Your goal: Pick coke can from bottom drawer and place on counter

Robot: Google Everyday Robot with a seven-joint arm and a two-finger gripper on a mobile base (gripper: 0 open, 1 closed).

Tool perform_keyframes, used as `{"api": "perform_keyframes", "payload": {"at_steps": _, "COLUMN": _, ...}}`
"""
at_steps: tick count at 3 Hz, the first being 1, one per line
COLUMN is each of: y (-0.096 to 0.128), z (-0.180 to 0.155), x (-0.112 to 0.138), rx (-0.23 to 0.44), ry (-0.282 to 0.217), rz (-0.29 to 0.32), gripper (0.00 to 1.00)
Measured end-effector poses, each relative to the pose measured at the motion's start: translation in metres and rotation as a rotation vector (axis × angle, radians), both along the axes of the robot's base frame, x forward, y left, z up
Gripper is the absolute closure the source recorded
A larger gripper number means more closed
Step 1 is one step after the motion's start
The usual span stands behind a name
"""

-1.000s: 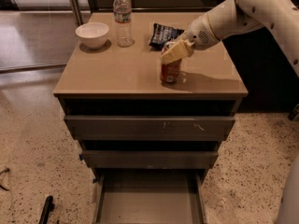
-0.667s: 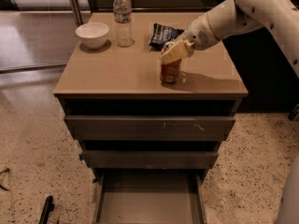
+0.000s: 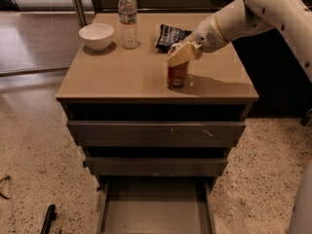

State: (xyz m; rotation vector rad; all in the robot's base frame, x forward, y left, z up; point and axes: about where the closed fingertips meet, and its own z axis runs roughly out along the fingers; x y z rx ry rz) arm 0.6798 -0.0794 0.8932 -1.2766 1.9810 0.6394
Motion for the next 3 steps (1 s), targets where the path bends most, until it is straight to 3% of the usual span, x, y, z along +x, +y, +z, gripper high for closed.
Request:
{"api": "perform_keyframes", "payload": {"at_steps": 1, "y": 0.0000, "z": 0.0000, "x": 0.0000, "rx": 0.000, "ry": 0.000, "rz": 0.000, "gripper": 0.12}}
{"api": "perform_keyframes", "payload": {"at_steps": 2, "y": 0.0001, "z": 0.0000, "x": 0.0000, "rx": 0.000, "ry": 0.000, "rz": 0.000, "gripper": 0.00}}
{"api": "perform_keyframes", "payload": {"at_steps": 3, "y": 0.0001, "z": 0.0000, "x": 0.0000, "rx": 0.000, "ry": 0.000, "rz": 0.000, "gripper": 0.00}}
